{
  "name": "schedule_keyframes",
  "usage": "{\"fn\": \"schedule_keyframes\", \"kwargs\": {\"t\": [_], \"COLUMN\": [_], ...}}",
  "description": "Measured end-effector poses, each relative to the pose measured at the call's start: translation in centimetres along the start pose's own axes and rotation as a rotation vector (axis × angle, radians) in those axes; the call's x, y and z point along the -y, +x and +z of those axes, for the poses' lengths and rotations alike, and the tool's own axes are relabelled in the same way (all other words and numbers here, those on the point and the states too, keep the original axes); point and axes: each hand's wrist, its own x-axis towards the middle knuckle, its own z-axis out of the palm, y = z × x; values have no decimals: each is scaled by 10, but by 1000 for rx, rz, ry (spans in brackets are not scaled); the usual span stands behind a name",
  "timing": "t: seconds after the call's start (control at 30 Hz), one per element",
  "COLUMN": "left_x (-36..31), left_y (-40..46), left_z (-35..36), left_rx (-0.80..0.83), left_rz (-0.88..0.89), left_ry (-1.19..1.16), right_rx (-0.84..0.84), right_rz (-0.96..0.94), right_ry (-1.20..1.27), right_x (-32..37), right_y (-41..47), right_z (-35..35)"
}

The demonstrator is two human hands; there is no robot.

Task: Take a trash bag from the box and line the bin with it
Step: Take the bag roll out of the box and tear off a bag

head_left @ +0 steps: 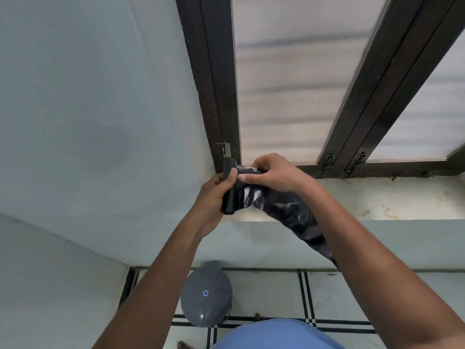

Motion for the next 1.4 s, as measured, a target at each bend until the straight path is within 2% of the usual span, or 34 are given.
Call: {"fn": "schedule_keyframes", "kwargs": {"t": [0.1,0.2,0.5,0.67,0.77,1.1,1.23,1.4], "left_x": [0,2,2,1,1,10,12,12], "left_y": [0,1,6,8,9,11,11,11], "left_z": [-4,-5,-11,-12,-10,-16,-13,-4], "left_rx": [-13,-59,-30,-12,35,-73,-124,-160], "left_rz": [-20,-43,-38,-83,-37,20,55,103], "left_ry": [5,1,-5,-158,-26,98,141,144], "right_rx": [-18,-18,72,57,95,112,62,-121], "right_rz": [-12,-38,-21,-2,-8,10,-16,3], "right_ry": [81,48,71,103,207,222,186,-15], "right_x": [-7,-9,-11,-15,-8,-8,-13,-25], "right_y": [-1,-1,-1,-1,-9,-14,-10,0], "right_z": [-1,-5,-13,-14,-14,-12,-4,12]}}
